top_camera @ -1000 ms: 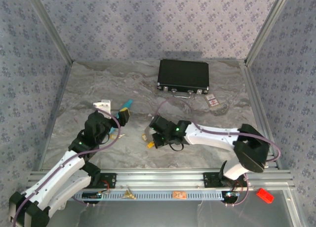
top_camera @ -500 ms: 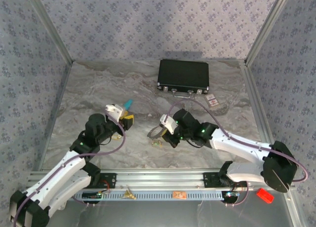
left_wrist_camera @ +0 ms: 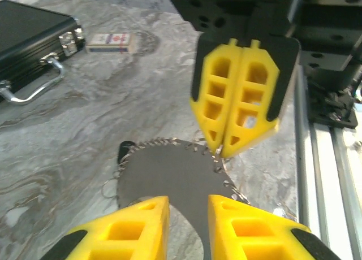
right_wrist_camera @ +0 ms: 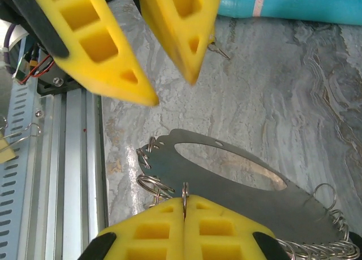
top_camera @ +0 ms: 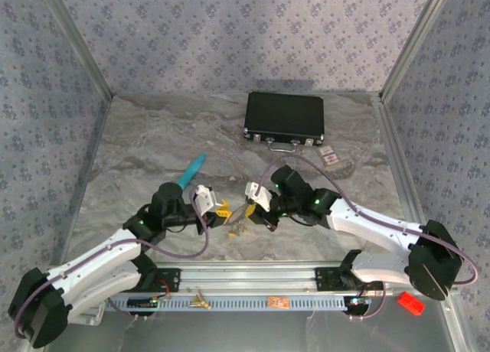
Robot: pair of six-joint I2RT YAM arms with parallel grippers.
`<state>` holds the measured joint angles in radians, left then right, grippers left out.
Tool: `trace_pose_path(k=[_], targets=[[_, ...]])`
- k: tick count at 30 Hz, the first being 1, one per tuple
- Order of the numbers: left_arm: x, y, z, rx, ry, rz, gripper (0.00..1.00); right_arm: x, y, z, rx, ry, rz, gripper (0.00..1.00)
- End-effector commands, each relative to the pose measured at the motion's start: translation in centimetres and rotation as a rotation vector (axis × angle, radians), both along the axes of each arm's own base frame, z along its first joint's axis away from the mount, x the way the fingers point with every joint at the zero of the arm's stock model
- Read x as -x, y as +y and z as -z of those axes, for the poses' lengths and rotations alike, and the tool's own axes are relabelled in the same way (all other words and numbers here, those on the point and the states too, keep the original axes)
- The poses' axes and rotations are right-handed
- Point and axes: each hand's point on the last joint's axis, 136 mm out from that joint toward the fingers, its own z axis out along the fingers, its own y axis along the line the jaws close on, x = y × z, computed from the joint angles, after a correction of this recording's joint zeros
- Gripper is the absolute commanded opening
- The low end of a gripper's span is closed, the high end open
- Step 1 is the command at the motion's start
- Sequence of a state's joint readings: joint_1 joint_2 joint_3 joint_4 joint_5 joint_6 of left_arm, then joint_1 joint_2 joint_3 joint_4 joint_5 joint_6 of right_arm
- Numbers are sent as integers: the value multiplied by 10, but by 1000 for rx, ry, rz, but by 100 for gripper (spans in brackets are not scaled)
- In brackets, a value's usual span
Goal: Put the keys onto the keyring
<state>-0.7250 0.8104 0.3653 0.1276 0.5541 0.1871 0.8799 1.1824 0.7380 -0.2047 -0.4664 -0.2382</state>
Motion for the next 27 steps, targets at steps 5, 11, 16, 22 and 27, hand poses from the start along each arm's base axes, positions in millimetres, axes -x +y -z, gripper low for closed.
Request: trace_pose_path(k=[5, 11, 16, 22, 27], targets=[[16, -14, -2, -4, -83, 166, 20, 12, 12, -20, -73, -79, -100, 0], [24, -21, 3, -14, -70, 240, 19, 13, 14, -21, -74, -90, -111, 0], [27, -25, 2, -8, -69, 269, 18, 15, 17, -21, -69, -96, -123, 0], [28, -29, 0, -2, -66, 290, 16, 16, 21, -22, -61, -116, -132, 0], [29, -29, 1, -2, -56, 299, 15, 13, 23, -22, -62, -129, -124, 0]])
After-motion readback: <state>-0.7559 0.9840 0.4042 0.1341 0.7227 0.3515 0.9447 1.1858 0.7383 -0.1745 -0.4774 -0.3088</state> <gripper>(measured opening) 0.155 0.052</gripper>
